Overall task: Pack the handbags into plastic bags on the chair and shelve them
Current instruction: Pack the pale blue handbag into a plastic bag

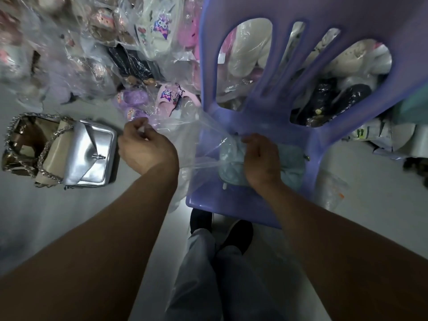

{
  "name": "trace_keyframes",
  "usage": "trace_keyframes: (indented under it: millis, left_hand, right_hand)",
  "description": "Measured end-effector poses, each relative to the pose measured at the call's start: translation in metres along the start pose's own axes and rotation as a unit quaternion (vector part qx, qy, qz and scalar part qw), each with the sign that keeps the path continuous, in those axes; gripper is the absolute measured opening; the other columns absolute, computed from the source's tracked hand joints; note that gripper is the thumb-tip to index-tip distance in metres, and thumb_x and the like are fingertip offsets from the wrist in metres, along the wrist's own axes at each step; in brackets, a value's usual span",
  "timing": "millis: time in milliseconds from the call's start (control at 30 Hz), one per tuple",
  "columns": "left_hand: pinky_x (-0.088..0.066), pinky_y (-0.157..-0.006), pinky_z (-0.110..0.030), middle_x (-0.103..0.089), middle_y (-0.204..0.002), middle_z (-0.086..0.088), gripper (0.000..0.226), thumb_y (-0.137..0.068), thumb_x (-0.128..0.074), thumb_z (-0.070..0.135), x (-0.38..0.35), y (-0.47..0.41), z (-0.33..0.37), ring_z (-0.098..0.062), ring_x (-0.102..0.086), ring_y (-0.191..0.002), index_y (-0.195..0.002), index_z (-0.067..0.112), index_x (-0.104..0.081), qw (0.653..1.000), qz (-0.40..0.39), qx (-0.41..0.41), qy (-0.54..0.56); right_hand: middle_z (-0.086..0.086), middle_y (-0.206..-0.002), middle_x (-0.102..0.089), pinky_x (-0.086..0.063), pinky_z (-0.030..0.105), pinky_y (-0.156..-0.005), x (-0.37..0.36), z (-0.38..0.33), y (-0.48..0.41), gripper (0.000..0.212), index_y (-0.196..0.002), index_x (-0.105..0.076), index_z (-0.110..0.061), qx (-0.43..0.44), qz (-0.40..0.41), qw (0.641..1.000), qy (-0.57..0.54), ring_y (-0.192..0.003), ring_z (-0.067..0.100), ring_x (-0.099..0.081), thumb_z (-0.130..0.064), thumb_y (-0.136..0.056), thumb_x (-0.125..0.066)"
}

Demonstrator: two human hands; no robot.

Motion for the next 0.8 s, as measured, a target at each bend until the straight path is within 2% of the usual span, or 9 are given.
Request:
trace_keyframes:
  millis: [33, 100, 167, 267, 400, 500, 567, 667, 800]
  left_hand:
    - [-0.052, -0.085, -0.036, -0.069, -0.095, -0.004, 0.028, -0.086, -0.048, 0.025, 0.0, -0.005, 0.001, -0.023, -0.065, -0.089, -0.103, 0.028, -0.07, 1.0, 0.009, -0.003, -0.008]
    - [-0.052, -0.087, -0.041, -0.069, -0.098, -0.003, 0.029, -0.087, -0.046, 0.026, 0.001, -0.013, 0.003, -0.026, -0.065, -0.095, -0.105, 0.028, -0.069, 0.999, 0.021, -0.011, -0.025]
    - [-0.049, -0.089, -0.041, -0.069, -0.099, -0.004, 0.03, -0.091, -0.044, 0.026, 0.002, -0.016, 0.004, -0.027, -0.063, -0.097, -0.111, 0.023, -0.066, 0.999, 0.032, -0.02, -0.037]
    - [-0.048, -0.088, -0.042, -0.066, -0.09, -0.005, 0.032, -0.092, -0.038, 0.034, 0.002, -0.015, 0.0, -0.028, -0.061, -0.093, -0.111, 0.018, -0.058, 0.999, 0.031, -0.019, -0.003]
    - [-0.043, -0.076, -0.03, -0.062, -0.086, -0.002, 0.029, -0.093, -0.037, 0.034, -0.001, -0.003, -0.009, -0.026, -0.06, -0.086, -0.106, 0.015, -0.055, 1.0, -0.009, -0.015, -0.006]
    - [-0.046, -0.077, -0.04, -0.059, -0.08, 0.0, 0.028, -0.093, -0.036, 0.031, -0.003, 0.008, -0.014, -0.033, -0.06, -0.086, -0.102, 0.013, -0.056, 0.999, -0.031, -0.037, -0.013]
    - [-0.045, -0.077, -0.044, -0.058, -0.079, -0.002, 0.028, -0.093, -0.036, 0.029, -0.006, 0.013, -0.019, -0.037, -0.059, -0.088, -0.101, 0.012, -0.056, 0.998, -0.044, -0.035, -0.022]
    - [-0.045, -0.076, -0.045, -0.063, -0.084, -0.01, 0.025, -0.095, -0.038, 0.029, -0.007, 0.023, -0.026, -0.04, -0.059, -0.089, -0.104, 0.013, -0.055, 0.996, -0.073, -0.026, -0.04]
    - [-0.047, -0.079, -0.042, -0.061, -0.085, -0.005, 0.024, -0.101, -0.043, 0.031, -0.008, 0.038, -0.028, -0.036, -0.06, -0.09, -0.11, 0.013, -0.054, 0.989, -0.135, -0.003, -0.051]
  right_hand:
    - [0.02, -0.124, -0.064, -0.041, 0.047, -0.103, 0.0, 0.002, -0.003, 0.055, -0.114, -0.069, -0.007, 0.021, -0.06, 0.995, 0.076, -0.116, 0.039, -0.058, -0.039, -0.083, -0.038]
    - [0.015, -0.16, -0.025, -0.018, 0.05, -0.119, -0.003, 0.005, -0.002, 0.078, -0.151, -0.037, -0.031, 0.03, -0.227, 0.946, 0.228, -0.146, 0.039, -0.024, -0.049, -0.078, -0.06]
    - [0.011, -0.167, 0.002, -0.001, 0.057, -0.121, -0.005, 0.009, -0.001, 0.117, -0.157, -0.005, -0.044, 0.044, -0.302, 0.898, 0.317, -0.152, 0.041, 0.001, -0.059, -0.065, -0.077]
    - [0.015, -0.166, 0.0, 0.0, 0.063, -0.12, -0.008, 0.013, -0.003, 0.142, -0.156, 0.01, -0.04, 0.051, -0.277, 0.884, 0.372, -0.15, 0.048, -0.002, -0.062, -0.054, -0.086]
    - [0.013, -0.161, -0.012, -0.009, 0.064, -0.119, -0.005, 0.015, -0.007, 0.139, -0.157, 0.001, -0.039, 0.069, -0.259, 0.882, 0.388, -0.144, 0.046, -0.016, -0.066, -0.051, -0.085]
    - [0.014, -0.154, -0.024, -0.021, 0.061, -0.116, 0.005, 0.014, -0.017, 0.136, -0.157, -0.009, -0.035, 0.068, -0.225, 0.903, 0.359, -0.136, 0.045, -0.028, -0.069, -0.043, -0.075]
    - [0.015, -0.146, -0.037, -0.028, 0.055, -0.113, 0.014, 0.014, -0.023, 0.137, -0.156, -0.017, -0.025, 0.07, -0.166, 0.937, 0.298, -0.133, 0.042, -0.036, -0.075, -0.036, -0.061]
    - [0.011, -0.146, -0.042, -0.032, 0.045, -0.115, 0.037, 0.014, -0.026, 0.134, -0.155, -0.025, -0.016, 0.047, -0.061, 0.99, 0.115, -0.136, 0.033, -0.038, -0.073, -0.043, -0.07]
    - [0.004, -0.145, -0.041, -0.031, 0.028, -0.113, 0.065, 0.005, -0.019, 0.124, -0.153, -0.031, -0.012, 0.05, 0.014, 0.999, -0.016, -0.137, 0.025, -0.038, -0.065, -0.049, -0.073]
Point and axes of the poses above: each hand's wrist, its own y-axis away from the middle knuckle, its own x-axis out of the back of the hand, z = x × y, the point moved 1 cm from there along -y, towards the middle knuckle
